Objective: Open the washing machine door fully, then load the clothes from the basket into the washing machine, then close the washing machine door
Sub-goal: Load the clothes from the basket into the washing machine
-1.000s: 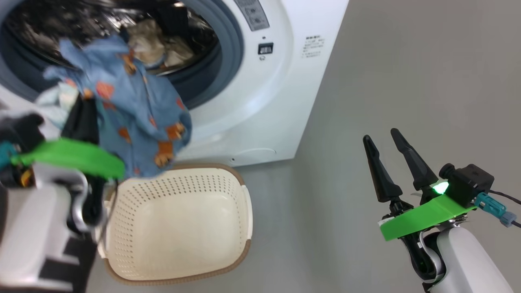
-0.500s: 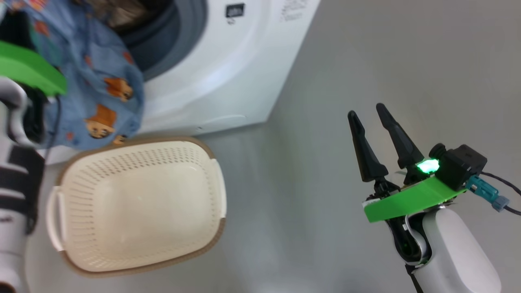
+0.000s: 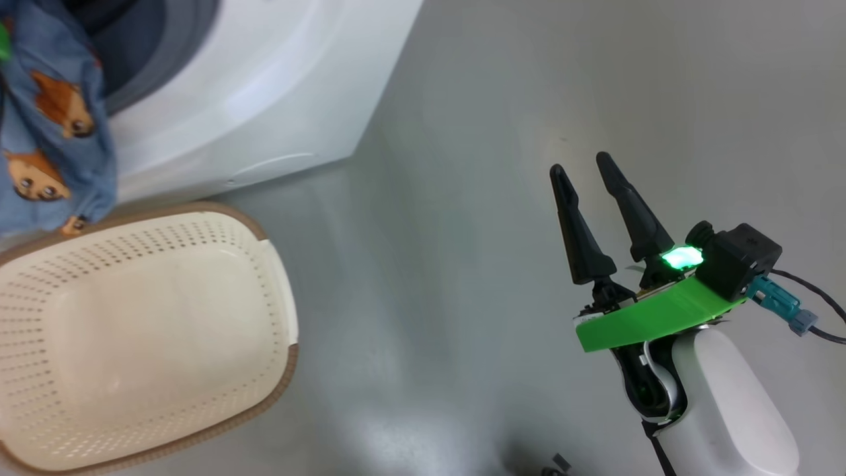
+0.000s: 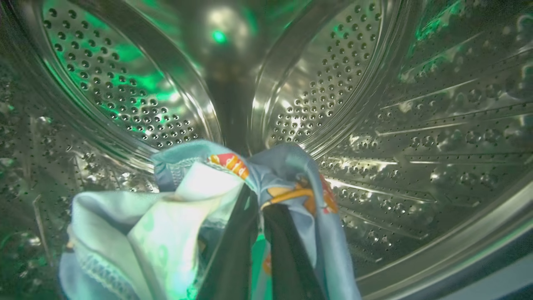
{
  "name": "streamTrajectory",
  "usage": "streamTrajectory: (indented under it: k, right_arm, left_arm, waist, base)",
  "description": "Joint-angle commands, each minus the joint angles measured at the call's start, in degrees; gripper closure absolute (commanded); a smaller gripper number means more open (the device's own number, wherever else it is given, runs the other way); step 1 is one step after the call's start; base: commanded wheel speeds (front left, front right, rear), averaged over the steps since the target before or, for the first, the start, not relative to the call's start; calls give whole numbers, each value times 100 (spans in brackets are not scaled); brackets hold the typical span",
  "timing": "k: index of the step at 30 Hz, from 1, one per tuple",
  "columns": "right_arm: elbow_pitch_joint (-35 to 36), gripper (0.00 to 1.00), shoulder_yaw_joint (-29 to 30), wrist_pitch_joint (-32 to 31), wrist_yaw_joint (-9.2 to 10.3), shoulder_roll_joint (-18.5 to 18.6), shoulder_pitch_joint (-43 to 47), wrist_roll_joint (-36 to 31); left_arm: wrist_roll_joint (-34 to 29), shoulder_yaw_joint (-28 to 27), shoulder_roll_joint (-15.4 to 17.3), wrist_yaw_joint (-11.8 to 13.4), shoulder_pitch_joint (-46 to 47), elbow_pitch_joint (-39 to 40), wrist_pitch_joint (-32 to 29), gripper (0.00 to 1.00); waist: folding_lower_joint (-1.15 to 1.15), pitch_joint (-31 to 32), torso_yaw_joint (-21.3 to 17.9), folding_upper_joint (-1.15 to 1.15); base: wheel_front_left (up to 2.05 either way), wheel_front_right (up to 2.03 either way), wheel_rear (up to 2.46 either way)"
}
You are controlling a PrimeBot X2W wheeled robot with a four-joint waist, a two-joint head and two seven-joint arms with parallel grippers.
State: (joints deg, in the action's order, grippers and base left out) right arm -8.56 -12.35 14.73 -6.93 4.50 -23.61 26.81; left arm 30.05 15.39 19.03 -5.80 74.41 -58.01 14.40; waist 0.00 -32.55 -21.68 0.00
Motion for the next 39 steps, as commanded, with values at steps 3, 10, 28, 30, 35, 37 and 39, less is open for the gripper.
streamTrajectory:
  k: [3, 10, 28, 30, 35, 37, 39]
  right_arm:
    - [140, 0, -88, 27, -56, -38, 30, -56]
    - [71, 0, -114, 27, -56, -32, 8, -87]
    - [-16, 0, -24, 27, -56, 206, 13, -87]
    - [-21, 0, 2, 27, -56, 235, 40, -88]
    - [-24, 0, 97, 27, -56, 330, 151, -89]
    - [-24, 0, 116, 27, -56, 361, 192, -89]
    - [-20, 0, 130, 27, -56, 392, 226, -88]
  left_arm:
    - [-105, -219, 229, 97, 136, 192, 57, 67]
    - [-167, -196, 83, 67, 35, -287, 59, 0]
    - [-301, -387, -251, -126, -1166, 506, 60, 0]
    - [-308, -441, -279, -137, -1413, 720, 60, 0]
    - [-369, -612, -353, -154, -2281, 1484, 60, 0]
    - [-376, -684, -375, -157, -2589, 1762, 60, 0]
    - [-392, -754, -381, -159, -2893, 2052, 60, 0]
  waist:
    - [0, -93, -117, 0]
    - [0, 83, 40, 0]
    - [0, 756, 713, 0]
    - [0, 854, 796, 0]
    - [0, 1112, 1040, 0]
    - [0, 1182, 1116, 0]
    - [0, 1231, 1186, 0]
  base:
    - [0, 0, 0]
    - [0, 0, 0]
    - [0, 0, 0]
    - [0, 0, 0]
    - [0, 0, 0]
    - [0, 0, 0]
    - [0, 0, 0]
